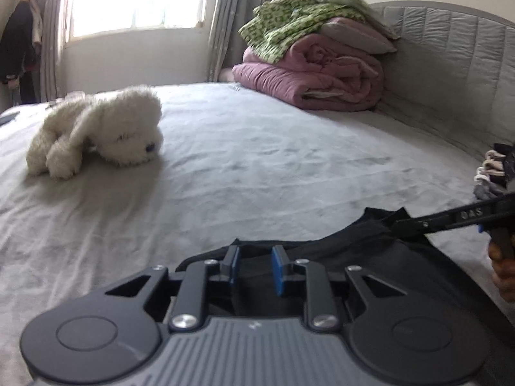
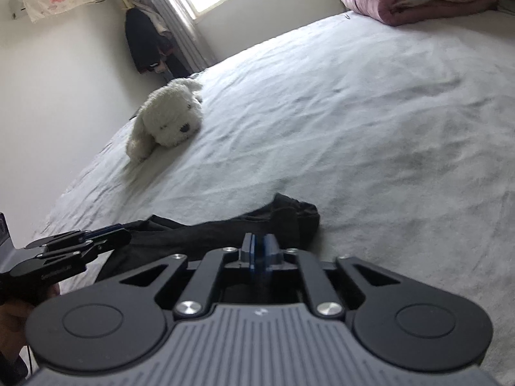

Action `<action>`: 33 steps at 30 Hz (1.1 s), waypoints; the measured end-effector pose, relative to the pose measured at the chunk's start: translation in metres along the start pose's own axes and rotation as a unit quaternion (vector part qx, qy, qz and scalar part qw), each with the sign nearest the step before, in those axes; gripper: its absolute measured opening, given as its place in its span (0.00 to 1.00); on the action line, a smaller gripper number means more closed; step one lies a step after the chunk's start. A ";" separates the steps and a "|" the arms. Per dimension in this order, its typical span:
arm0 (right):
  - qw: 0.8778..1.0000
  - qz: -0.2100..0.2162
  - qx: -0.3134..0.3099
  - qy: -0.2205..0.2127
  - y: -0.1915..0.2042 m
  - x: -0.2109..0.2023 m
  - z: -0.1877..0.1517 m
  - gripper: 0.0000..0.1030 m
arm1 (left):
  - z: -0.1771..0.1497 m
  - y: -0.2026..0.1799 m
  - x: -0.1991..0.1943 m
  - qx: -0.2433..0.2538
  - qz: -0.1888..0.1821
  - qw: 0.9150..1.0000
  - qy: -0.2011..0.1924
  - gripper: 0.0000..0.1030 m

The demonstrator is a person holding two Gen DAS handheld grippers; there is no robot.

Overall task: Fold clothes
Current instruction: 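Lower the folded end onto the shirt with both grippers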

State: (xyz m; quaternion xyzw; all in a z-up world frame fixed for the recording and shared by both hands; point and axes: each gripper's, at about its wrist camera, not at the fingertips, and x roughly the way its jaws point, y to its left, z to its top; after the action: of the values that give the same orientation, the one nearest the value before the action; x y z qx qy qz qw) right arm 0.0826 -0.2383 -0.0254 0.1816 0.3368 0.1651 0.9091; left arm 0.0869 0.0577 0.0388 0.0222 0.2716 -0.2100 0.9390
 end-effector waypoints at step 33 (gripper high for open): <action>0.997 0.008 -0.078 0.025 0.031 0.005 -0.013 0.22 | 0.001 0.003 -0.012 -0.034 0.007 0.999 0.030 0.05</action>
State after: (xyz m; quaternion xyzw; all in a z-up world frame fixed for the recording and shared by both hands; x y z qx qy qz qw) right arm 0.0721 -0.2062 -0.0234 0.1084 0.3443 0.2027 0.9103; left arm 0.0792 0.0650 0.0459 -0.0014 0.3062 -0.1931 0.9322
